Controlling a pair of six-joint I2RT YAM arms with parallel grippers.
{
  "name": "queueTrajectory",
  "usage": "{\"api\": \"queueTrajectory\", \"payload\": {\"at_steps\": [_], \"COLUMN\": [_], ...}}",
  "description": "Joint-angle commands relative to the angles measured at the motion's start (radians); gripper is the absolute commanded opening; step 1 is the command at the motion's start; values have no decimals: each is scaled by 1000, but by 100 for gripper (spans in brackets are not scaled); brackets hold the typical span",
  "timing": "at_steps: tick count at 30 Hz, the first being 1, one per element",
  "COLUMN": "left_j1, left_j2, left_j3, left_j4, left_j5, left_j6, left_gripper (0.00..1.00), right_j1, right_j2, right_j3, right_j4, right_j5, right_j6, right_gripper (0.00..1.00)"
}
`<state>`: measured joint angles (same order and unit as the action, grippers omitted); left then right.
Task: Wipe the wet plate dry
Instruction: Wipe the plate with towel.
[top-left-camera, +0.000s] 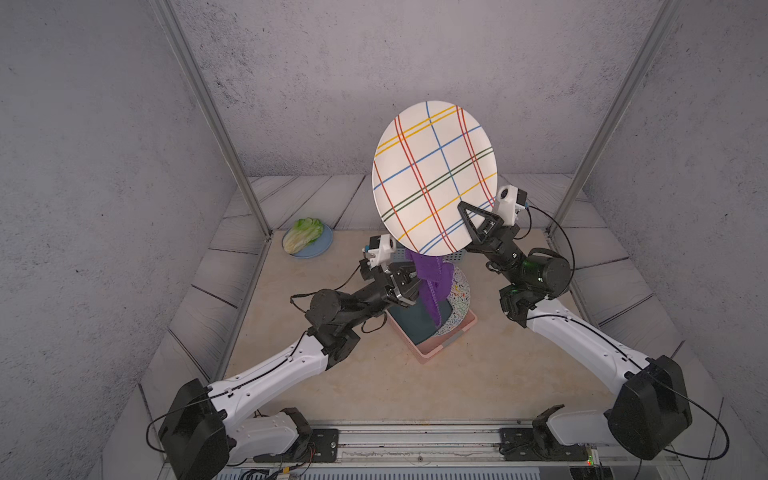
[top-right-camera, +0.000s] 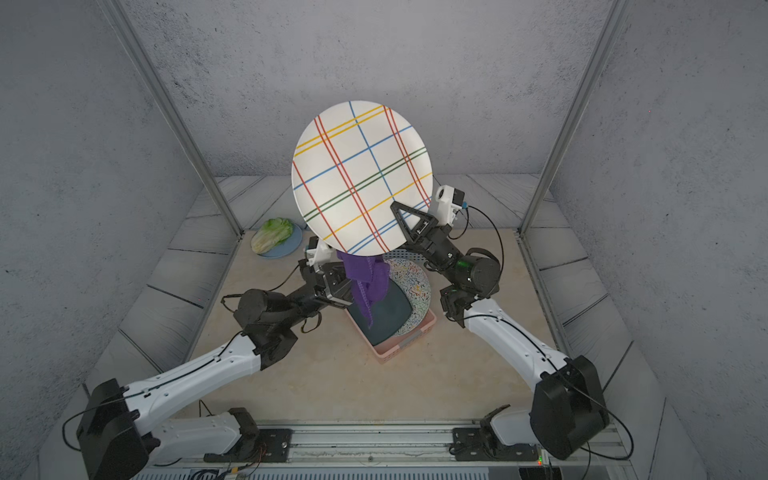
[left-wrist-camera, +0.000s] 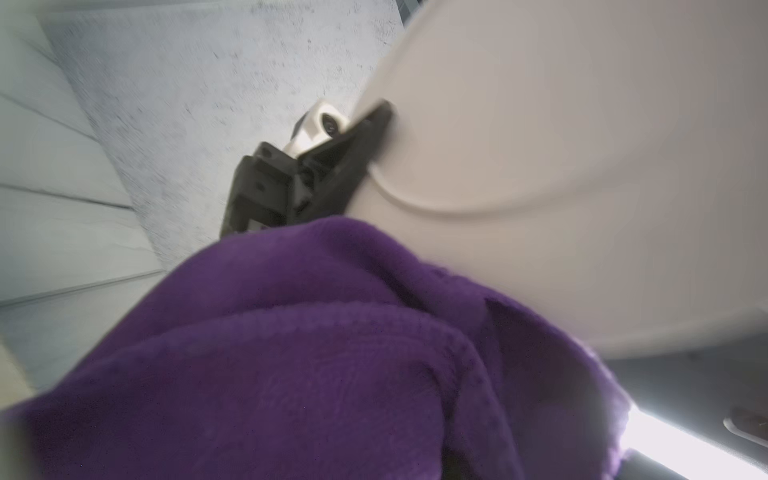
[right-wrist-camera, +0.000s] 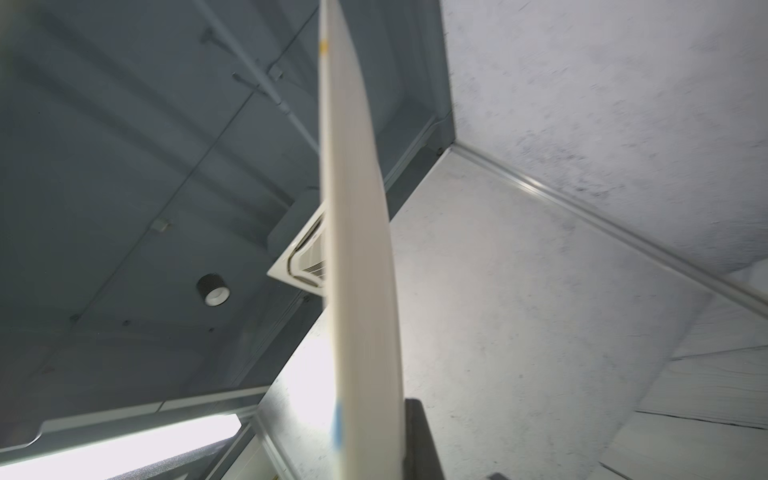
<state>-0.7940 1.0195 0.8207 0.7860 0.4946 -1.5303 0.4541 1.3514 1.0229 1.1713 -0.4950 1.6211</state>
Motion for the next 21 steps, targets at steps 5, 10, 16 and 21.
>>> {"api": "queueTrajectory", "payload": {"at_steps": [5, 10, 16, 21], "left_j1": [5, 7, -18, -148], "left_j2": [-167, -23, 87, 165], "left_j3": [338, 478, 502, 448], "left_j4": [-1113, -1288, -1350, -1253], "left_j5": [-337, -606, -540, -562], "left_j6": [926, 1114, 1223, 1153], "left_gripper": [0, 0, 0, 0], "right_j1": [51, 138, 190, 221], "right_j2": [-167, -195, -232, -205], "right_j3": [-16, 28, 23, 58], "right_j4": [-535, -631, -657, -652], "right_j5": [-27, -33, -13, -1], "right_j6": [-364, -485, -528, -537], "right_gripper": [0, 0, 0, 0]}}
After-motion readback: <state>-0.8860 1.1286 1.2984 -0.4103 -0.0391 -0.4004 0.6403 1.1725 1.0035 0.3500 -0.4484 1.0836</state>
